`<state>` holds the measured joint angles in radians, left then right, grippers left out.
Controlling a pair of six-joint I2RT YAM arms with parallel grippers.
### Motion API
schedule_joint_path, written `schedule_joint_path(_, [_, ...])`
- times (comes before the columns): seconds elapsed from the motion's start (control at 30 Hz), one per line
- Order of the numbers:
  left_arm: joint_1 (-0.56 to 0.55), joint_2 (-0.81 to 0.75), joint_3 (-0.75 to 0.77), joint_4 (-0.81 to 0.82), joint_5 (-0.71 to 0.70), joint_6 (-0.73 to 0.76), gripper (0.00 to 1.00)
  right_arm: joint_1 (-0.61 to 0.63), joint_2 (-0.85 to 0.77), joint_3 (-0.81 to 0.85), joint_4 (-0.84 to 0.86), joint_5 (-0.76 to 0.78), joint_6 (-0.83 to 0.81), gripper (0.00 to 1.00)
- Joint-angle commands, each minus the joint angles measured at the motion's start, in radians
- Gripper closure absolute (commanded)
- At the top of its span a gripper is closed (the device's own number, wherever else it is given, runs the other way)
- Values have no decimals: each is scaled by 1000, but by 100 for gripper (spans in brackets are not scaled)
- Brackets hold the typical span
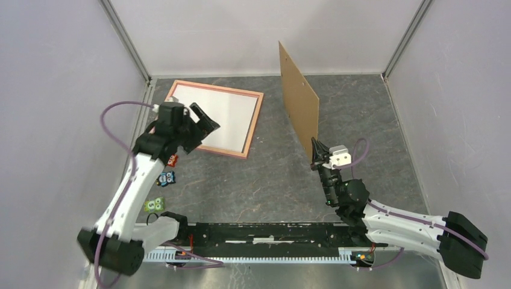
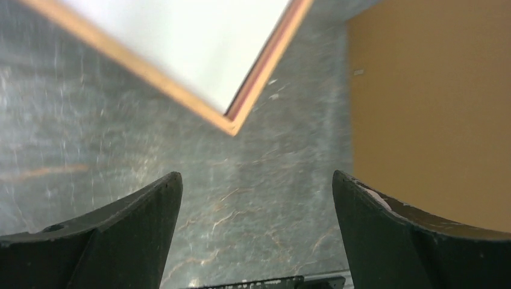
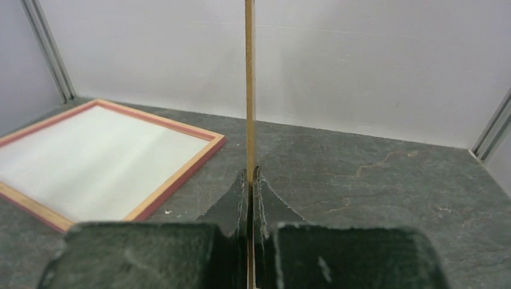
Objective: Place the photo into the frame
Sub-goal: Pick up the photo frame item at the center of the board, then move the photo frame to the center of the board.
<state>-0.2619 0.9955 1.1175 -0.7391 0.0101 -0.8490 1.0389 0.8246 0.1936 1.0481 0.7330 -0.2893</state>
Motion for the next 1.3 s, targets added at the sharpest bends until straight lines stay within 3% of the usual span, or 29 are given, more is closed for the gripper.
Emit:
schedule_joint_path(0.0, [2, 223, -37, -15, 63, -203, 0, -35, -76, -1, -23, -17, 188, 100])
schedule_joint_path(0.1, [-33, 318, -36, 80, 43, -186, 8, -51, -109, -7, -45, -14, 224, 100])
schedule_joint_path(0.23, [-128, 473, 48, 199, -36, 8, 34, -69, -149, -13, -77, -11, 254, 100])
schedule_joint_path(0.33, [-142, 600, 86, 304, 42, 174, 30, -80, -196, -17, -117, 1, 283, 100])
schedule_joint_path(0.57, [-167, 833, 235, 353, 45, 327, 20, -83, -361, -69, -162, 71, 297, 100])
schedule_joint_path(0.93, [-232, 1002, 333, 369, 106, 319, 19, -84, -506, -92, -215, 140, 264, 100])
schedule_joint_path(1.27, [-284, 1053, 348, 365, 176, 317, 19, -86, -668, -73, -339, 171, 288, 100])
